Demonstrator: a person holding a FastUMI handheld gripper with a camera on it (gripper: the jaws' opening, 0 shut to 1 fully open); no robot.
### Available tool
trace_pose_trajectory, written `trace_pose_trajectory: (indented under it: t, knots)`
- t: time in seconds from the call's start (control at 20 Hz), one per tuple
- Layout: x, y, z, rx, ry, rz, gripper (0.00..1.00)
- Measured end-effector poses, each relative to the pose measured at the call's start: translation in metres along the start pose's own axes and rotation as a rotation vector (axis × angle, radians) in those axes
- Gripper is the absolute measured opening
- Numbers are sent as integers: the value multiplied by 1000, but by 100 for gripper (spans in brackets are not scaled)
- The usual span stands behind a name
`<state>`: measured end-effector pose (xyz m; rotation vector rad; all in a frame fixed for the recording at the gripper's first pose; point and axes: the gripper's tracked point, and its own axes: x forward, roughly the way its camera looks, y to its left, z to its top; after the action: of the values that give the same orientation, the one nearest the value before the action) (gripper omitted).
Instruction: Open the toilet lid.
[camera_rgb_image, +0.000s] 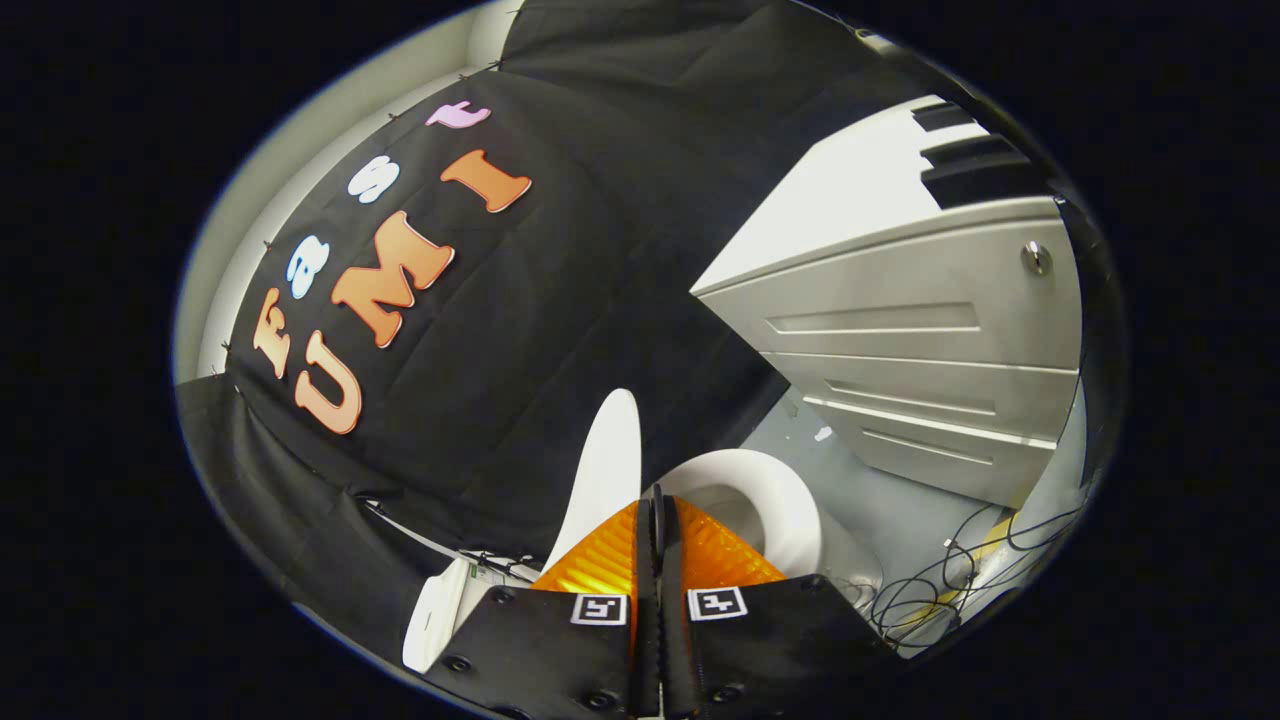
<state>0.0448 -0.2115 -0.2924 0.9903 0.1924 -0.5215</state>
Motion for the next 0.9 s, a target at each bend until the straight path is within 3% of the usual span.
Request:
trace_pose_trajectory:
  t: [0.9]
  knots:
    - [-39,216,-18,-474,17,138,9]
